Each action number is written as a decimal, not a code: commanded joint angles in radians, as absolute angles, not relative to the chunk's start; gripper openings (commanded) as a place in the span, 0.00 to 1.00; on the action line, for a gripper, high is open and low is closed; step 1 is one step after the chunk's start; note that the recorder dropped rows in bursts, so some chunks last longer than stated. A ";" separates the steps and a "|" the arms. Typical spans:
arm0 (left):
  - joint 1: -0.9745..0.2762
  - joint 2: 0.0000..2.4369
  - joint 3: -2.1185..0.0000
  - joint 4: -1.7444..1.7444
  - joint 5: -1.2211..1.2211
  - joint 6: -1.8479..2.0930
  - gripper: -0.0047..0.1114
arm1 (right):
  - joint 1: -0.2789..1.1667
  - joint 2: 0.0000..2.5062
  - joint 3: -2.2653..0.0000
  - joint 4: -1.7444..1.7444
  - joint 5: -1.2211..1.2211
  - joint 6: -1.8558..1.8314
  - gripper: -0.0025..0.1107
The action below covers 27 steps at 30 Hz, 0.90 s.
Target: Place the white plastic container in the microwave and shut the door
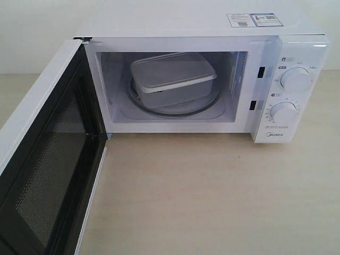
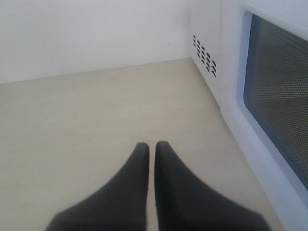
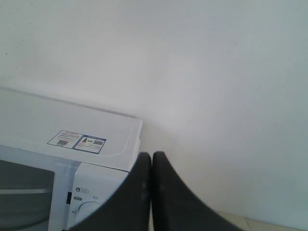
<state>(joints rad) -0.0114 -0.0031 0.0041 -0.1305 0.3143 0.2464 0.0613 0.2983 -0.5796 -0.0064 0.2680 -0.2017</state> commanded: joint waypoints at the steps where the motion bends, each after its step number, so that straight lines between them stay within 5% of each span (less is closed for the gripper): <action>1: -0.010 0.000 0.000 -0.138 0.307 0.248 0.08 | 0.058 0.251 -0.453 0.006 0.154 -0.171 0.02; 20: -0.010 0.000 0.000 -0.138 0.307 0.248 0.08 | -0.041 0.000 0.000 0.084 -0.035 0.000 0.02; 27: -0.010 0.000 0.000 -0.138 0.307 0.248 0.08 | -0.041 0.000 0.000 0.072 0.106 -0.075 0.02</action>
